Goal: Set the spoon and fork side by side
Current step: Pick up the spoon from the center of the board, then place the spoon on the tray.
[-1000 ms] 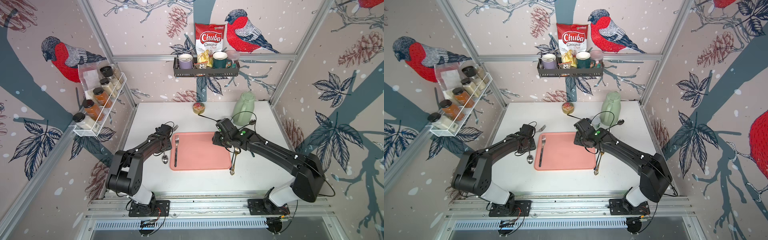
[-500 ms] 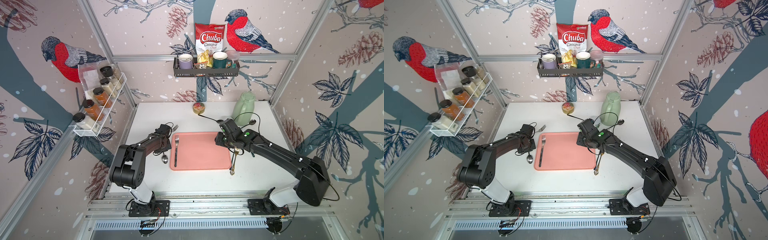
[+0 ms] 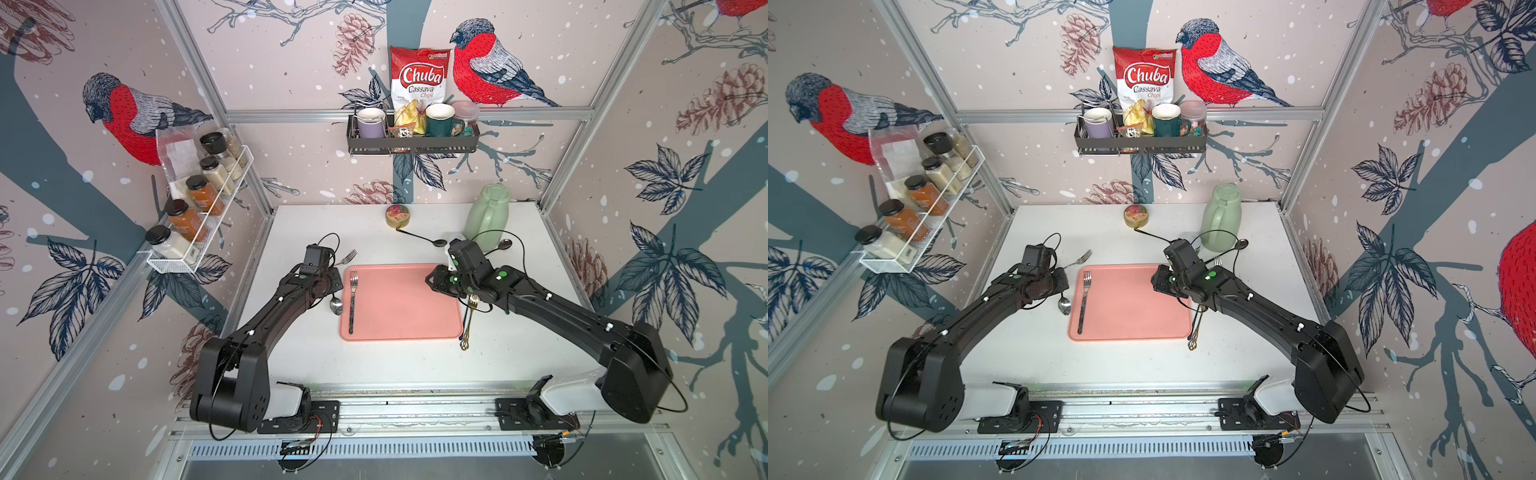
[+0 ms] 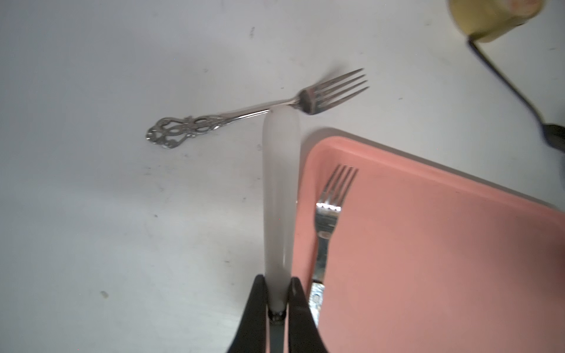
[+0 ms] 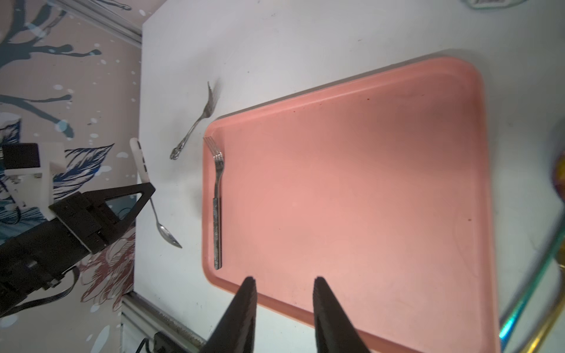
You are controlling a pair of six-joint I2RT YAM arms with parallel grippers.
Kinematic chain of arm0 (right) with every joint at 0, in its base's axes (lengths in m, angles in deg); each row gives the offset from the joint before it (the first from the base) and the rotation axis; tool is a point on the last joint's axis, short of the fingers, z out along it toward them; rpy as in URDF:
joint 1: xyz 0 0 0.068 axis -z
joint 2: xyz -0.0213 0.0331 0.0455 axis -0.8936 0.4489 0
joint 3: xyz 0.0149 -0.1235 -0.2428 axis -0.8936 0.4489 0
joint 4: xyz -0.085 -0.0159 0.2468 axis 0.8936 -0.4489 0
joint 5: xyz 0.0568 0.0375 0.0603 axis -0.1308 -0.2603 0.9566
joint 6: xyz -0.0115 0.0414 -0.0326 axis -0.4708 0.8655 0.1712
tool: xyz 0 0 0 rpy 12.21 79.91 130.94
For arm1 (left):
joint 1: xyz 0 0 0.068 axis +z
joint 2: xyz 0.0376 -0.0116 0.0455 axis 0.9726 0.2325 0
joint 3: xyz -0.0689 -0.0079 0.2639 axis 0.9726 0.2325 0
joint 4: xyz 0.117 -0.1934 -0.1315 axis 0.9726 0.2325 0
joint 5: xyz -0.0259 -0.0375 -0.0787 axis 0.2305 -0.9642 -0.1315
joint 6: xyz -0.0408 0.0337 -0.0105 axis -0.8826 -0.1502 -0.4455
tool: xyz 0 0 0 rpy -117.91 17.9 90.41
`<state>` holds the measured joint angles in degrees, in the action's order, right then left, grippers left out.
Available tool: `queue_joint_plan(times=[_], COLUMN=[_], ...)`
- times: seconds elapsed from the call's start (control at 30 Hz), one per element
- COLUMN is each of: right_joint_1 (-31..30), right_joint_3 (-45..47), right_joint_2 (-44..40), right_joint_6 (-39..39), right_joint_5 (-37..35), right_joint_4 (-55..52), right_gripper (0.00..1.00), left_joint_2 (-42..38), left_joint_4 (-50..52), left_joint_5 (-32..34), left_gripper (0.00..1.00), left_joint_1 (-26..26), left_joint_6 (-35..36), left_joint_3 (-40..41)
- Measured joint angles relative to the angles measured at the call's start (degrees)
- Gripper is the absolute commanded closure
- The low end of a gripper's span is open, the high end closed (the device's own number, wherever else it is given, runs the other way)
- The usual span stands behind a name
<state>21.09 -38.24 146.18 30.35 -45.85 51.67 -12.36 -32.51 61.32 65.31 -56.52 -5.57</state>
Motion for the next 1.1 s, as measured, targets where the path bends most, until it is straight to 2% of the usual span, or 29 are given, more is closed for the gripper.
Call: queue_joint_plan(times=[0.13, 0.3, 0.47, 0.7, 0.9, 1.1], right_joint_1=[0.0, 0.0, -1.0, -5.5, -4.5, -3.9], right_joint_3=[3.6, 5.6, 7.7, 5.9, 9.1, 10.4], right_joint_2=[-2.8, -3.2, -3.0, -4.1, -12.7, -19.6], right_joint_6=[-1.2, -2.7, -3.1, -7.7, -9.7, -11.5], right_joint_5=[6.5, 13.0, 18.7, 20.4, 18.4, 14.9], right_joint_4=[7.7, 15.3, 21.9, 23.0, 24.0, 24.5], right_gripper=[0.61, 0.6, 0.58, 0.58, 0.58, 0.53], left_joint_2=[-2.8, -5.6, -8.0, -8.4, -8.3, -7.5], left_joint_4=[-6.9, -17.9, -31.9, -47.3, -56.5, -64.3], left_joint_5=[-11.4, -24.8, -34.7, -42.4, -45.5, -48.2], left_gripper=[0.88, 0.88, 0.86, 0.86, 0.86, 0.86], left_joint_1=[-1.9, -6.7, -8.6, -9.7, -10.6, -14.7], left_joint_6=[-2.6, -6.4, -11.6, -17.2, -20.2, -21.5], left_joint_3=[1.2, 3.5, 7.3, 10.6, 14.0, 15.2])
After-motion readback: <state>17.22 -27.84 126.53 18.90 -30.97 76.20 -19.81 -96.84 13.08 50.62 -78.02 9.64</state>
